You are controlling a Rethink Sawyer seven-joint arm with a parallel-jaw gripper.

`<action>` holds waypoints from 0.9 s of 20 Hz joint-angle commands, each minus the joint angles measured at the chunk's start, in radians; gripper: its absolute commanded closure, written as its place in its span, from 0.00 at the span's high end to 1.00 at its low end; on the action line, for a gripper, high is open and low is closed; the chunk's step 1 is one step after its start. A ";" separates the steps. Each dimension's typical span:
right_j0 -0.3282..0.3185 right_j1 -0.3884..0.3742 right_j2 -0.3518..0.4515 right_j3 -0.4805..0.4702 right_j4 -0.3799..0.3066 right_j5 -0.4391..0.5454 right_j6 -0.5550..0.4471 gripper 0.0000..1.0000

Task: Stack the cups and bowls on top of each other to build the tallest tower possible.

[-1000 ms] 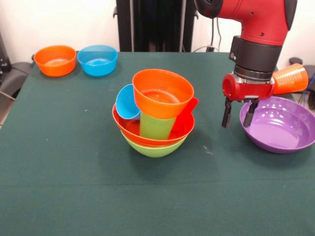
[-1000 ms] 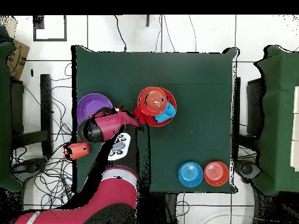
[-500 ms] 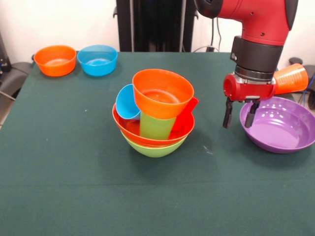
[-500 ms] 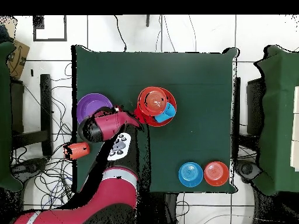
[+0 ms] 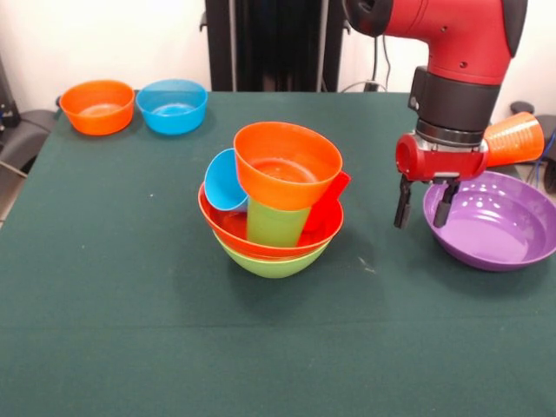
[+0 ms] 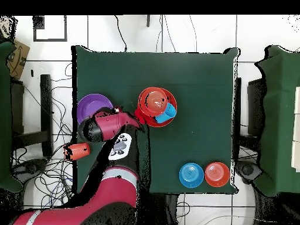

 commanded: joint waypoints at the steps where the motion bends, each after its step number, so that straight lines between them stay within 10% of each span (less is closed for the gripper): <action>1: 0.013 0.061 0.110 -0.015 0.043 -0.007 0.163 1.00; 16: 0.000 0.079 0.135 -0.020 0.058 0.024 0.134 1.00; 17: -0.001 0.078 0.137 -0.020 0.057 0.024 0.133 0.00; 18: -0.002 0.078 0.138 -0.019 0.056 0.025 0.131 0.00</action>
